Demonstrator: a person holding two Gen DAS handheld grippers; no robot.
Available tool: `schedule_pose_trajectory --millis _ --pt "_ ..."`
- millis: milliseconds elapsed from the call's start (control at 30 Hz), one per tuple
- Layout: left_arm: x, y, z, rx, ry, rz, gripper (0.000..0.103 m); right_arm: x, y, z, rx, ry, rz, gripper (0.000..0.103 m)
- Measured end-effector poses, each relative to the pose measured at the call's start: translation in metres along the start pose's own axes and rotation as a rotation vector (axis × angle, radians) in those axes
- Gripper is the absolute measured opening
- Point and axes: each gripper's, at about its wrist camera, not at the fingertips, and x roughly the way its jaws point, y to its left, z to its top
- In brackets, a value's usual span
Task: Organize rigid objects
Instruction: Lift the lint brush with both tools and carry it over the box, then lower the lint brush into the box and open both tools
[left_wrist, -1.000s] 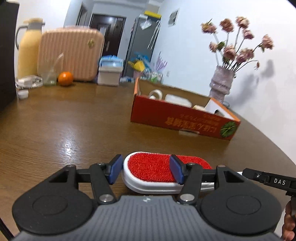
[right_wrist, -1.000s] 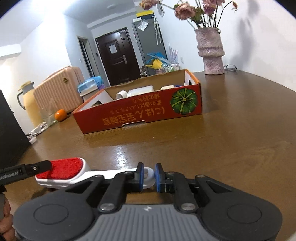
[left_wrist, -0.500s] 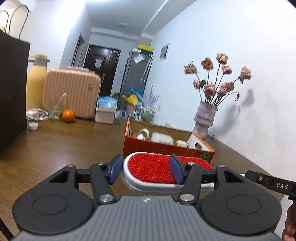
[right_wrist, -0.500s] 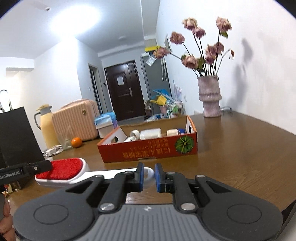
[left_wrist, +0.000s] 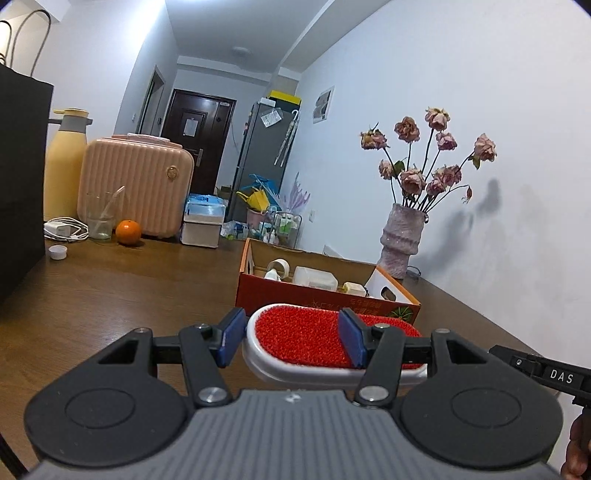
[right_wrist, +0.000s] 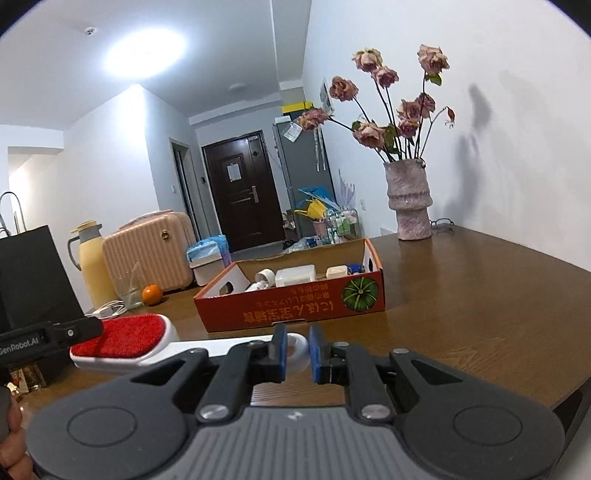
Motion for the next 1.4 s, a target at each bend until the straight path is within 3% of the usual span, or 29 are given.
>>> schedule_pose_trajectory --millis 300,633,767,933,1067,1233,1400 --pt "0.071 0.002 0.031 0.006 -0.003 -0.014 0.056 0.062 -0.014 0.026 0.019 0.017 -0.003 0.013" --pt "0.181 0.011 0.092 0.007 -0.011 -0.020 0.055 0.176 -0.020 0.085 0.005 -0.002 0.000 0.014" --pt "0.226 0.020 0.101 -0.010 0.049 -0.023 0.055 0.221 -0.029 0.101 0.006 0.035 0.011 0.014" --pt "0.270 0.018 0.089 0.019 0.132 -0.010 0.055 0.263 -0.042 0.101 -0.007 0.095 -0.020 0.014" --pt "0.292 0.027 0.074 -0.038 0.216 -0.054 0.055 0.275 -0.054 0.092 -0.006 0.118 -0.046 0.014" --pt "0.304 0.026 0.059 0.004 0.291 -0.101 0.060 0.289 -0.066 0.079 -0.007 0.149 -0.081 0.014" --pt "0.315 0.031 0.051 -0.008 0.375 -0.173 0.057 0.296 -0.070 0.073 -0.028 0.183 -0.075 0.015"
